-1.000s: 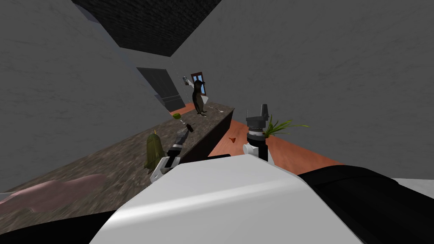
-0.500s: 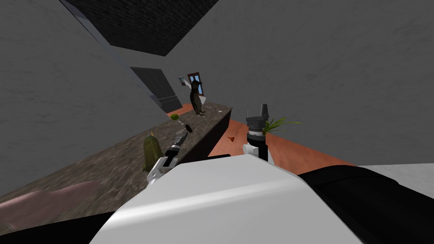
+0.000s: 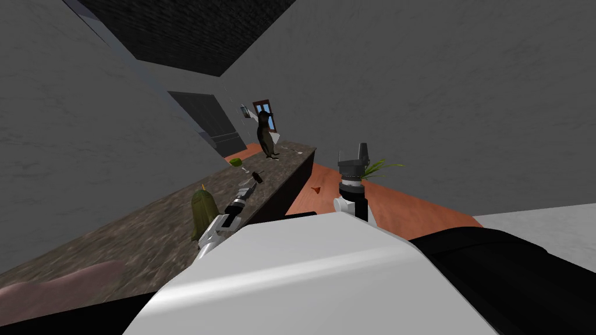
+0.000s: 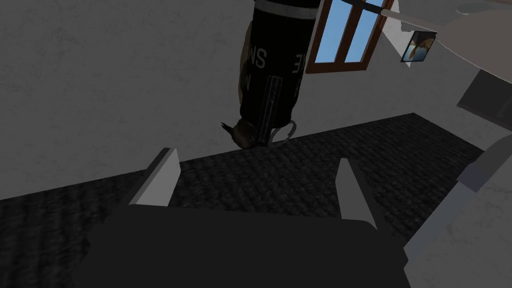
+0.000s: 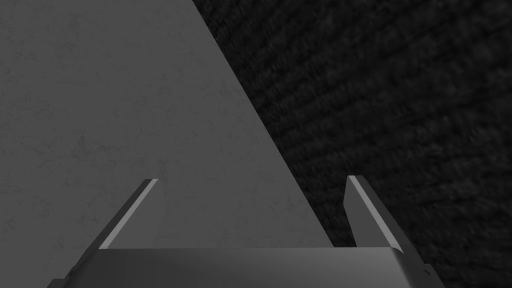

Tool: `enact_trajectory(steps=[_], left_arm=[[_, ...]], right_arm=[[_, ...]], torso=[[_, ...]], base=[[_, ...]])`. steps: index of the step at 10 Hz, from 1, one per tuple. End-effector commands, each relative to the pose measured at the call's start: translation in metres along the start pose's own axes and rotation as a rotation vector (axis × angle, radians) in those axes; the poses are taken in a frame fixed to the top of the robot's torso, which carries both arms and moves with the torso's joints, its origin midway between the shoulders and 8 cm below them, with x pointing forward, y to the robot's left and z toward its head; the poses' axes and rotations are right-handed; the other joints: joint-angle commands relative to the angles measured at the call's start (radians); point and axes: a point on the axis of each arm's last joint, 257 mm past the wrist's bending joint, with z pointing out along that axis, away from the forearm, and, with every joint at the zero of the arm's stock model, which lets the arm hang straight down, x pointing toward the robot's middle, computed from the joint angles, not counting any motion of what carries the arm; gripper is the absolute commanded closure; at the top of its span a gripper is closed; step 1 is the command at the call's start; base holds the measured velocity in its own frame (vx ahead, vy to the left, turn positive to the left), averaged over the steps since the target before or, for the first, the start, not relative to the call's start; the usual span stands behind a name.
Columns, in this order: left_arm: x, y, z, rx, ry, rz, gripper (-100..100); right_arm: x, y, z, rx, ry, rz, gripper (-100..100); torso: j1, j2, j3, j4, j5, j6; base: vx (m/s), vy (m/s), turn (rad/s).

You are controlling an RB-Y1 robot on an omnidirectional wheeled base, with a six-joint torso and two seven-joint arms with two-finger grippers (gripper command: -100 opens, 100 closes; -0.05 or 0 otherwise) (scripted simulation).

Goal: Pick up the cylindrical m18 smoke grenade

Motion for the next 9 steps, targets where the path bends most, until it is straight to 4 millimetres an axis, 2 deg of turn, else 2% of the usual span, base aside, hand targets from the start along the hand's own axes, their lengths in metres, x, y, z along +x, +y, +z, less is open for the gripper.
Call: enact_trajectory(steps=[1, 6, 8, 9], left_arm=[[0.007, 0.014, 0.002, -0.017, 0.028, 0.032, -100], [0.015, 0.048, 0.007, -0.052, 0.090, 0.111, -100], [0.015, 0.049, 0.007, -0.052, 0.090, 0.111, -100], [0.015, 0.050, 0.007, -0.052, 0.090, 0.113, 0]], right_arm=[[0.000, 0.000, 0.000, 0.000, 0.000, 0.000, 0], [0.000, 0.000, 0.000, 0.000, 0.000, 0.000, 0], [0.000, 0.000, 0.000, 0.000, 0.000, 0.000, 0], [0.000, 0.000, 0.000, 0.000, 0.000, 0.000, 0]], torso=[[0.000, 0.000, 0.000, 0.000, 0.000, 0.000], [-0.001, -0.002, -0.001, 0.000, 0.000, 0.000], [-0.002, -0.003, -0.002, -0.001, 0.000, 0.000], [-0.002, -0.002, -0.001, -0.001, 0.000, -0.001]], base=[[-0.007, 0.020, -0.116], [0.012, 0.006, -0.117], [0.024, -0.007, -0.086], [0.000, 0.000, 0.000]])
